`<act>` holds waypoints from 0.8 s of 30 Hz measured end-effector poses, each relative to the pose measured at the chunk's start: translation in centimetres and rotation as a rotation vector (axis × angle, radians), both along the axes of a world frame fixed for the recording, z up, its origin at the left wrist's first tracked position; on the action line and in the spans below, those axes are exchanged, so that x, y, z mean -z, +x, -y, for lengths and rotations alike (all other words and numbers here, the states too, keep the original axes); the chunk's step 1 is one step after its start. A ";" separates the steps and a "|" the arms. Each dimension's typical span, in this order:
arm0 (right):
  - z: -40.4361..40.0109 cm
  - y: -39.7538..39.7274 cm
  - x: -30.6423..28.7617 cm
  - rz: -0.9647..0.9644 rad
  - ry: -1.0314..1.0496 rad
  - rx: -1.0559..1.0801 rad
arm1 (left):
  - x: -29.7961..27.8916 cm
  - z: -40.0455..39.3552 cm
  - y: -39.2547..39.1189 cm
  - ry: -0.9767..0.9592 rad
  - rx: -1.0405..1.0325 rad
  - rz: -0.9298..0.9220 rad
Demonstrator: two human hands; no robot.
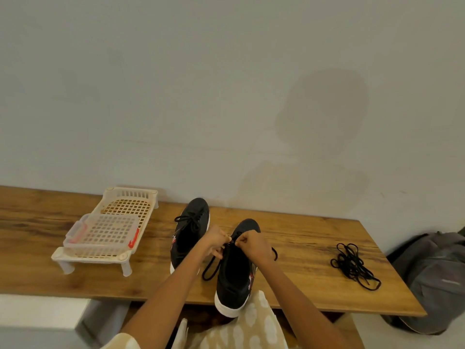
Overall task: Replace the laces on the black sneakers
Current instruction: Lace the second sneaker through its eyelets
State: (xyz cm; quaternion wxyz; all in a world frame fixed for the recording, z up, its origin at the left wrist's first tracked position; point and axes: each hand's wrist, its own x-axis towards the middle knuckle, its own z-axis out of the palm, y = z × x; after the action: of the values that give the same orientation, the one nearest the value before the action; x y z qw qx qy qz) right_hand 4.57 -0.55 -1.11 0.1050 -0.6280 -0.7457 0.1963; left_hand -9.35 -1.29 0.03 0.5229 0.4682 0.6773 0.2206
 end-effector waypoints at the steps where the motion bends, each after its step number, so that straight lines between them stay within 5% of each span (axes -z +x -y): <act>1: 0.0 -0.2 -0.1 0.018 0.010 0.005 | 0.2 0.1 -0.1 0.003 -0.005 0.013; 16: 0.0 -0.3 0.7 0.039 0.093 0.010 | 1.7 0.5 -0.1 0.053 0.070 0.053; 24: 0.1 -0.1 0.8 -0.108 0.055 0.057 | 3.8 0.9 0.4 0.320 -0.070 0.024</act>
State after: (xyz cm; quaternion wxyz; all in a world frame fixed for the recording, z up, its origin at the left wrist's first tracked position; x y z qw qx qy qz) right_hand 4.43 -0.62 -1.88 0.1680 -0.6343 -0.7259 0.2064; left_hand -8.91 -2.18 -3.81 0.4416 0.5190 0.6431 0.3493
